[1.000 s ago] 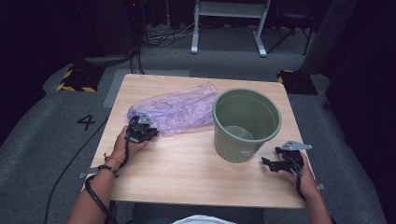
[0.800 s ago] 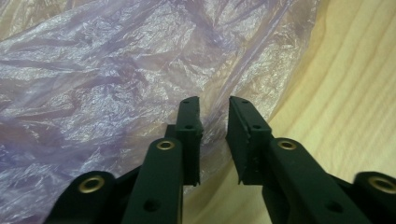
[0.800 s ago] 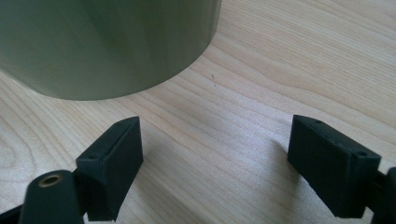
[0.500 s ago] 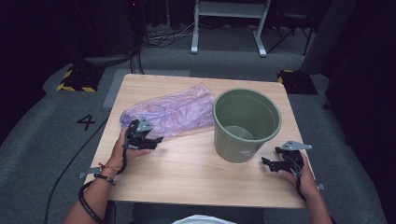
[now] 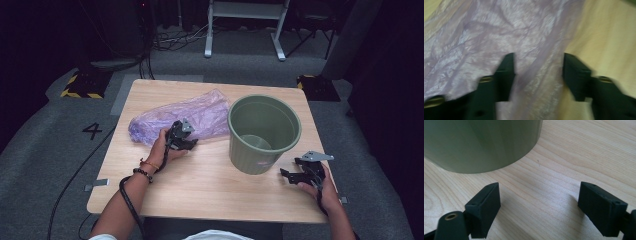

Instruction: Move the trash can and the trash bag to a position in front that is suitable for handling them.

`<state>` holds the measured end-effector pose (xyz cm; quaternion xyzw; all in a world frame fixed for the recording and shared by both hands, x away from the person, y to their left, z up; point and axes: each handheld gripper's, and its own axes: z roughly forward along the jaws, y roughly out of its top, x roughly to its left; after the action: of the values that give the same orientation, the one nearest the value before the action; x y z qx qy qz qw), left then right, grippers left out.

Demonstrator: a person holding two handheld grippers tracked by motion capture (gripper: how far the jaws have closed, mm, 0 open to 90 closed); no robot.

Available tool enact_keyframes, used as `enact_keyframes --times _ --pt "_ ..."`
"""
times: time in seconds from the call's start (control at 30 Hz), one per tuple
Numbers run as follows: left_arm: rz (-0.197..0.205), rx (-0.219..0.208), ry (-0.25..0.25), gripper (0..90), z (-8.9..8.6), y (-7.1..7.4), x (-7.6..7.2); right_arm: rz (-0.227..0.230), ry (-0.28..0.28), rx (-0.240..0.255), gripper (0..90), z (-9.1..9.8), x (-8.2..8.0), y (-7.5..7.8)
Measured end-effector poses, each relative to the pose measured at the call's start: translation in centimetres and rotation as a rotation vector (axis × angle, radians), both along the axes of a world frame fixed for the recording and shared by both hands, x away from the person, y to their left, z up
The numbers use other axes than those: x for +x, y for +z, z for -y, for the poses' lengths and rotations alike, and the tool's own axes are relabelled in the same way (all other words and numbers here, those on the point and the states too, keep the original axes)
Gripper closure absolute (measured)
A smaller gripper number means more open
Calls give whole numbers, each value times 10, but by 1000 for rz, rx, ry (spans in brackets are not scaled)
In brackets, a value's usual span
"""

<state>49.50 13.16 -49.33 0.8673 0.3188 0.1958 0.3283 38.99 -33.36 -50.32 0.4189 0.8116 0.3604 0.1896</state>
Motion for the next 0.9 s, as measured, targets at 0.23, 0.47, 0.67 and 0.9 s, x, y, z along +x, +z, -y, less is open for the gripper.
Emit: enact_keyframes --times 0.23,0.47,0.67,0.9 --pt "-41 -2 -54 795 -13 1 -6 0 1 0 180 0 0 0" --pt "-72 -15 -99 852 -40 2 -35 -1 4 0 180 0 0 0" --pt "-84 -24 -153 853 -47 2 -59 -2 7 1 180 0 0 0" --pt "-106 -2 -218 837 -50 4 -88 -1 7 1 180 0 1 0"
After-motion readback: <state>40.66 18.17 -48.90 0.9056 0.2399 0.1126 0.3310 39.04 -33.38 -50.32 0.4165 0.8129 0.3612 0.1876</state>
